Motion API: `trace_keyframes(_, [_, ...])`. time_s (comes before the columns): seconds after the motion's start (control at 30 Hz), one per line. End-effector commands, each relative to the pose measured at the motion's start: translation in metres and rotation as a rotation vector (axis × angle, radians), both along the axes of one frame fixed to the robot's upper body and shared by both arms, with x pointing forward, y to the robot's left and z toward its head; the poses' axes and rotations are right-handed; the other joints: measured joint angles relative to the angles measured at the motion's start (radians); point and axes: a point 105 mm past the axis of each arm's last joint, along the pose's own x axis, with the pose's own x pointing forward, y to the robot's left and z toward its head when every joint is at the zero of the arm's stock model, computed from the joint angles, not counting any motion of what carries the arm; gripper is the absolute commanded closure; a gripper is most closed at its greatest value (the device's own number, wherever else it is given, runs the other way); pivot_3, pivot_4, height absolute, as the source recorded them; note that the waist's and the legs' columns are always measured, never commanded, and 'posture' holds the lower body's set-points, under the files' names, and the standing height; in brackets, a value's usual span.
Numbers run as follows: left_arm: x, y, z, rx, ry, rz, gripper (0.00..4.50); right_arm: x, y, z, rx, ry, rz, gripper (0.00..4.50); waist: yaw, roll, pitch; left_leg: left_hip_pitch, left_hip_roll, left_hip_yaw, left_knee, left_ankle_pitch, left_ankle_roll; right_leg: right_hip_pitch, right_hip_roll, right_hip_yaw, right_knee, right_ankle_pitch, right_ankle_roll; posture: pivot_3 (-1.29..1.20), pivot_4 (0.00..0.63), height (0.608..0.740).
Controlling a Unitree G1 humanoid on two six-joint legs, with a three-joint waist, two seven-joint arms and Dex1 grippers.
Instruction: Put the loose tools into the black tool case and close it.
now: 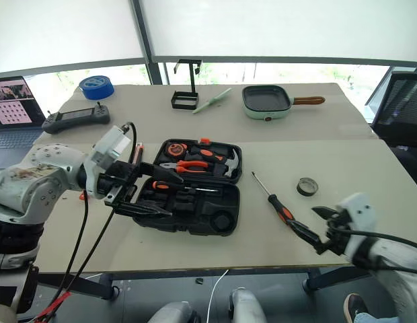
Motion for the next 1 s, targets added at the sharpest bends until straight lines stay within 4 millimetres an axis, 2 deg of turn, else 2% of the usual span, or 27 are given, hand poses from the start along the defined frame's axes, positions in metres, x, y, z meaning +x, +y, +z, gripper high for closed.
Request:
trace_keyframes(0.03, [0.004, -0.003, 0.008, -0.008, -0.076, 0.001, 0.07, 0.02, 0.002, -0.007, -0.047, -0.04, -0.032, 0.0, 0.003, 0.0, 0.0, -0.001, 0.0, 0.0, 0.0, 0.0, 0.0, -0.001, 0.0, 0.0, 0.0, 0.0, 0.0, 0.0, 0.15, 0.74])
trace_keyframes(0.07, [0.004, -0.003, 0.008, -0.008, -0.08, 0.001, 0.07, 0.025, 0.001, -0.012, -0.054, -0.038, -0.05, 0.0, 0.006, 0.0, 0.0, -0.002, 0.0, 0.0, 0.001, 0.0, 0.0, -0.001, -0.001, -0.001, -0.001, 0.0, 0.0, 0.0, 0.15, 0.74])
trace_keyframes(0.17, [0.004, -0.003, 0.009, -0.009, -0.093, 0.009, 0.0, 0.033, -0.003, -0.022, -0.068, -0.033, -0.087, 0.7, 0.009, 0.0, 0.0, -0.004, 0.0, -0.001, 0.001, 0.0, 0.0, -0.002, -0.001, -0.002, -0.002, 0.0, 0.0, 0.0, 0.15, 0.74])
trace_keyframes(0.43, [0.006, -0.003, 0.009, -0.02, -0.101, 0.036, 0.0, 0.03, -0.009, -0.033, -0.055, -0.029, -0.12, 3.44, 0.008, 0.0, 0.0, -0.003, 0.0, -0.002, 0.001, 0.0, 0.0, -0.001, -0.001, -0.002, -0.002, 0.0, 0.0, 0.0, 0.15, 0.74])
trace_keyframes(0.53, [0.006, -0.004, 0.008, -0.026, -0.099, 0.045, 0.0, 0.031, -0.013, -0.028, -0.009, -0.046, -0.174, 3.46, 0.008, 0.0, 0.0, -0.003, 0.0, -0.002, 0.001, 0.0, 0.0, -0.001, -0.001, -0.002, -0.002, 0.0, 0.0, 0.0, 0.15, 0.74])
trace_keyframes(0.63, [0.005, -0.003, 0.008, -0.025, -0.091, 0.05, 0.0, 0.03, -0.022, -0.004, 0.093, -0.109, -0.219, 3.46, 0.009, 0.0, 0.0, -0.003, 0.0, -0.002, 0.001, 0.0, 0.0, -0.001, -0.001, -0.001, -0.002, 0.0, 0.0, 0.0, 0.15, 0.74])
trace_keyframes(0.67, [0.004, -0.001, 0.007, -0.019, -0.089, 0.051, 0.0, 0.029, -0.021, 0.01, 0.113, -0.148, -0.187, 3.46, 0.009, 0.0, 0.0, -0.004, 0.0, -0.002, 0.001, 0.0, 0.0, -0.001, -0.001, -0.001, -0.002, 0.0, 0.0, 0.0, 0.15, 0.74])
trace_keyframes(0.73, [0.003, 0.004, 0.007, -0.002, -0.08, 0.054, 0.0, 0.021, -0.008, 0.037, 0.116, -0.214, -0.042, 3.46, 0.008, 0.001, 0.0, -0.004, 0.0, -0.002, 0.001, 0.0, 0.001, -0.002, -0.001, -0.001, -0.002, 0.0, 0.0, 0.0, 0.15, 0.74])
trace_keyframes(0.8, [0.003, 0.012, 0.007, 0.021, -0.066, 0.061, 0.0, 0.014, 0.009, 0.054, 0.074, -0.24, 0.126, 3.46, 0.006, 0.001, 0.0, -0.007, 0.0, -0.001, 0.001, 0.0, 0.001, -0.005, 0.0, -0.001, -0.001, 0.0, 0.0, 0.0, 0.15, 0.74])
trace_keyframes(0.9, [0.0, 0.026, 0.005, 0.067, -0.028, 0.065, 0.0, 0.009, 0.039, 0.064, -0.022, -0.245, 0.386, 3.46, -0.012, 0.001, 0.0, -0.007, 0.0, -0.002, 0.0, 0.0, 0.001, -0.005, 0.001, -0.001, -0.001, 0.0, 0.0, 0.0, 0.15, 0.74])
trace_keyframes(1.0, [-0.001, 0.04, 0.001, 0.115, -0.027, 0.087, 0.0, 0.016, 0.067, 0.067, -0.13, -0.261, 0.589, 3.46, -0.021, 0.001, 0.001, -0.005, 0.0, -0.001, -0.001, 0.0, 0.001, -0.004, 0.001, -0.001, -0.001, 0.0, 0.0, 0.0, 0.15, 0.74])
